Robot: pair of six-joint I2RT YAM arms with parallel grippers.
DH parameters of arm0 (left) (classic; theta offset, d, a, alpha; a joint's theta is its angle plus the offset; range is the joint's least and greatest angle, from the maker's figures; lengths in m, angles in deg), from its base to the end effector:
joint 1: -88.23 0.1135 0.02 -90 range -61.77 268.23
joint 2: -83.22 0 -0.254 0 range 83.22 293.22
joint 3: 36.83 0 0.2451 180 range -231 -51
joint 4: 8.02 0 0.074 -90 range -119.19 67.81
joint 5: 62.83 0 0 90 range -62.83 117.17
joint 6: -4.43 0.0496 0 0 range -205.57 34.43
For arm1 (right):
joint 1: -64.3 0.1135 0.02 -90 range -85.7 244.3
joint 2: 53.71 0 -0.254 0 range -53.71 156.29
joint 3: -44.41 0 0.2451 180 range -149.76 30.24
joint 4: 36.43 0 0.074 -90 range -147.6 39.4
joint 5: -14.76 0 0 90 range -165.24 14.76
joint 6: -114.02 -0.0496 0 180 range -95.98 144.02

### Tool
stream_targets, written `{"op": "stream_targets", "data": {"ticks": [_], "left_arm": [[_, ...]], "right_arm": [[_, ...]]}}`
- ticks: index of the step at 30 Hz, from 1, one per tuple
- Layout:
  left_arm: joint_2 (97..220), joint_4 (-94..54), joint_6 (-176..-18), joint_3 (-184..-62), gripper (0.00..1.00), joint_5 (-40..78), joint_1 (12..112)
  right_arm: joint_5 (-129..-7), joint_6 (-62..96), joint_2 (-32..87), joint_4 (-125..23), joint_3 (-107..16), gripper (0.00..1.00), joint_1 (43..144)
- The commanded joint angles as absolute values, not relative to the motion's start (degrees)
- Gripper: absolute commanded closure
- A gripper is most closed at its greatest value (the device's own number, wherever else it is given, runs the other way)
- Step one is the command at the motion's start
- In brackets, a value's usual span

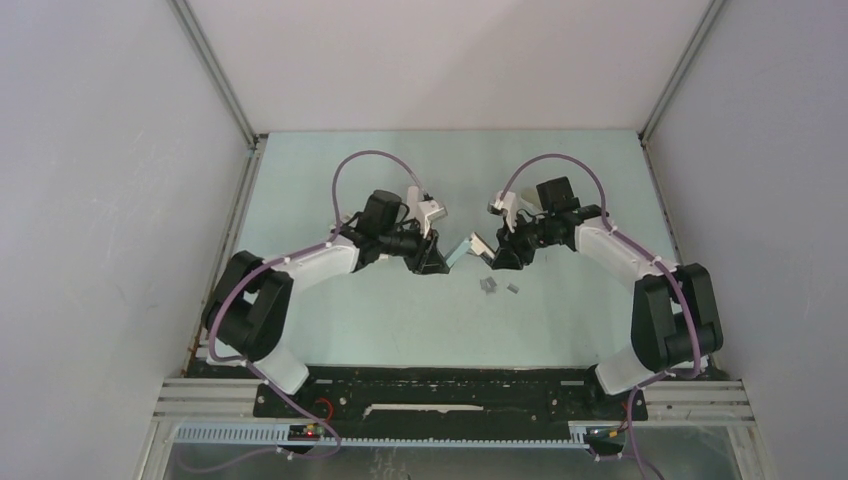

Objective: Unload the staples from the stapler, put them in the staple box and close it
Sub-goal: Unload the staple at the center of the board, then place the stapler at the center of the board.

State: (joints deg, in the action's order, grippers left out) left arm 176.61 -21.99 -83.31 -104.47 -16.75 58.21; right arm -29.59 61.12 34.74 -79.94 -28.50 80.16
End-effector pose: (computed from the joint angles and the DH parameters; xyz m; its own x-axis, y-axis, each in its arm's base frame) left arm 0.2773 -0.2000 0.1905 -0.5205 0.3335 -0.7861 0.8435 0.3439 -0.4126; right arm 0.2838 0.1175 0.2085 -0.3294 -0.5319 -0.7801 -0.9322 0.3148 0.1789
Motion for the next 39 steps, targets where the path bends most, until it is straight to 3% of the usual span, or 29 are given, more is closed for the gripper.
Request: {"op": "stream_targets", "data": {"ticks": [1,5,12,22,27,31,36,39], "left_arm": [[172.35,-27.53,-73.61,-104.72,1.0,-0.96,57.59],[172.56,-28.94,-71.92,-104.94,1.0,3.2,55.76],[173.35,-26.19,-78.62,-105.53,1.0,-1.23,55.74],[160.78,3.74,-104.79,-90.59,0.92,-11.31,54.56],[155.53,17.95,-113.08,-81.39,0.77,-9.1,51.85],[152.55,24.74,-116.18,-76.72,0.59,-3.94,49.64],[146.55,28.32,-116.86,-70.41,0.36,3.37,49.22],[141.74,29.6,-116.81,-67.14,0.27,6.9,49.23]], "right_arm": [[-32.13,67.43,30.23,-87.34,-30.51,1.0,80.24],[-33.71,68.24,28.89,-86.19,-29.11,1.0,82.32],[-27.0,62.48,30.55,-86.79,-29.91,1.0,83.92],[-7.49,56.25,29.28,-89.39,-30.66,1.0,88.55],[-2.14,56.54,30.22,-90.42,-30.67,1.0,89.86],[-0.08,56.5,31.35,-90.89,-30.64,1.0,90.64],[1.72,56.97,31.27,-91.41,-30.67,1.0,90.83],[2.74,57.02,31.2,-91.55,-30.67,1.0,90.76]]}}
